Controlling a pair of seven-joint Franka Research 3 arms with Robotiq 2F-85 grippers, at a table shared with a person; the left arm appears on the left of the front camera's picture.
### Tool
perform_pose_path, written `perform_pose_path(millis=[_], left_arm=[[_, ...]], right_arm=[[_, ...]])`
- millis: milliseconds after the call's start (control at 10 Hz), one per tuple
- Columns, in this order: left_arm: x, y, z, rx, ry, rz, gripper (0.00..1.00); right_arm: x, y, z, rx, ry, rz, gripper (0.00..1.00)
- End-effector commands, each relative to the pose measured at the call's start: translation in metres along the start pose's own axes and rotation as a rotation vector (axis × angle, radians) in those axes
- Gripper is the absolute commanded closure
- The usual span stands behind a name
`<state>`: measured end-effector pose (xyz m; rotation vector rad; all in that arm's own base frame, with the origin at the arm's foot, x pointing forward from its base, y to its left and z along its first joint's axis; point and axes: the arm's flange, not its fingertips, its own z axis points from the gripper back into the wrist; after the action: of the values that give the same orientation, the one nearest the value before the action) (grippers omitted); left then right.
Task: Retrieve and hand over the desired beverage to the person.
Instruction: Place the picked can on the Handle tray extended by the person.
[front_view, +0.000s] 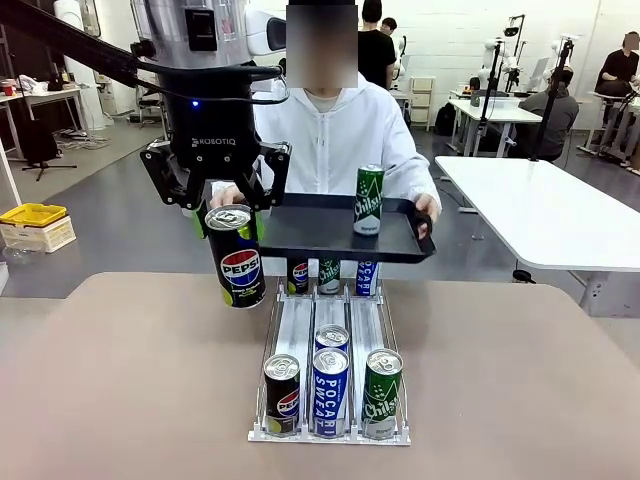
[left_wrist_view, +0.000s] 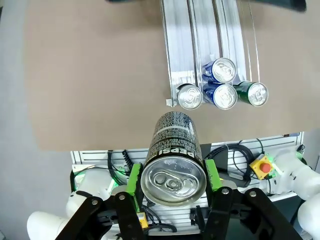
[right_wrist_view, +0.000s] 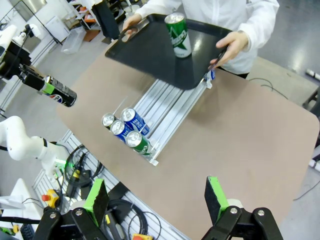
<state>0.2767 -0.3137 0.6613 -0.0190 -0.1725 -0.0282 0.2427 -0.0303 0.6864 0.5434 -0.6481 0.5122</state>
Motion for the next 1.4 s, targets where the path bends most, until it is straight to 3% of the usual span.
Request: perform_pose_path(millis=[0,1300], left_arm=[[-0.0043,0.0038,0.003,-0.018,0.003,0.003,0.45],[-0.0043,0.0038,0.003,-0.018,0.003,0.003,0.45]], right_arm=[[-0.0009,0.0002,-0.0008,0.009,-0.002,0.003,0.0],[-0.0009,0.0002,-0.0008,0.009,-0.002,0.003,0.0]])
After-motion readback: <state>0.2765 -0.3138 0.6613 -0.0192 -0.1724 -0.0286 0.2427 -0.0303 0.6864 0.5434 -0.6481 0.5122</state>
